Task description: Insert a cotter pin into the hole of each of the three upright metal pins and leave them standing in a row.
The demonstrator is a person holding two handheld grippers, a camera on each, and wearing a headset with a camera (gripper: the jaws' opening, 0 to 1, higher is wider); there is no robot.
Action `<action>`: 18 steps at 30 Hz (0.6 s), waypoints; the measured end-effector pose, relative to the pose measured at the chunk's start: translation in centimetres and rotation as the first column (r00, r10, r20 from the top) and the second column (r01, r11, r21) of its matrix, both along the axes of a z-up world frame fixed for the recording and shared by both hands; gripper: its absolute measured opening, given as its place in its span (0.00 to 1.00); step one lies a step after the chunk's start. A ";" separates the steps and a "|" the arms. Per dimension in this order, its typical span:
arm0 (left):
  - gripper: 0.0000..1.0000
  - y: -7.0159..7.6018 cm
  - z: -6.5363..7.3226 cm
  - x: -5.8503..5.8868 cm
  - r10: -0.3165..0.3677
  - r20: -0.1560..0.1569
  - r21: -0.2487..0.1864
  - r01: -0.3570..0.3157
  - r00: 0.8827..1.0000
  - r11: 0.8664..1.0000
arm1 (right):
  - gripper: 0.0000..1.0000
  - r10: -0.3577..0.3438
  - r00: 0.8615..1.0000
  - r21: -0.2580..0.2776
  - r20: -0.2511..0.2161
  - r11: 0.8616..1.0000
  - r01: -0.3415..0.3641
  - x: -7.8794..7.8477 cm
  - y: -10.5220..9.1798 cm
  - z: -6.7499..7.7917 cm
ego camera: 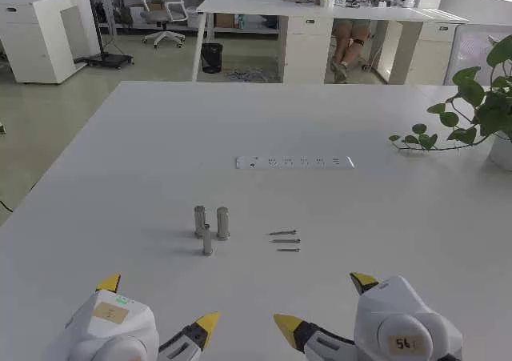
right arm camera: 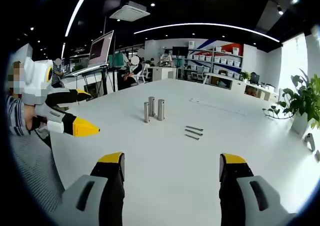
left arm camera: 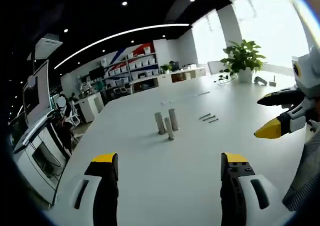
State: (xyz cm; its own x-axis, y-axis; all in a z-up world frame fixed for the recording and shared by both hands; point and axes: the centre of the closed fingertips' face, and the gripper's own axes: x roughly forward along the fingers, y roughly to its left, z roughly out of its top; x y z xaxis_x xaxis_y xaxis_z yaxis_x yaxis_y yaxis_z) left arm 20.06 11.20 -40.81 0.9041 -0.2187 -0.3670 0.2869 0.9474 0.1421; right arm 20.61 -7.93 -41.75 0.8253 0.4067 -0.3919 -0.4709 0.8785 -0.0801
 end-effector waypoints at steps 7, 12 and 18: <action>0.82 0.0 -0.2 0.0 0.003 -0.009 -0.004 -0.003 1.000 1.000 | 0.74 -0.010 1.000 -0.003 -0.006 1.000 0.010 0.1 -0.3 -0.2; 0.82 0.1 -0.3 0.0 0.007 -0.016 -0.005 -0.007 1.000 1.000 | 0.74 -0.020 1.000 0.004 -0.013 1.000 0.020 0.1 -0.5 -0.2; 0.81 -0.1 -0.4 -0.1 0.000 -0.017 -0.003 0.000 1.000 1.000 | 0.74 -0.021 1.000 -0.003 0.001 1.000 0.021 0.1 -0.5 0.0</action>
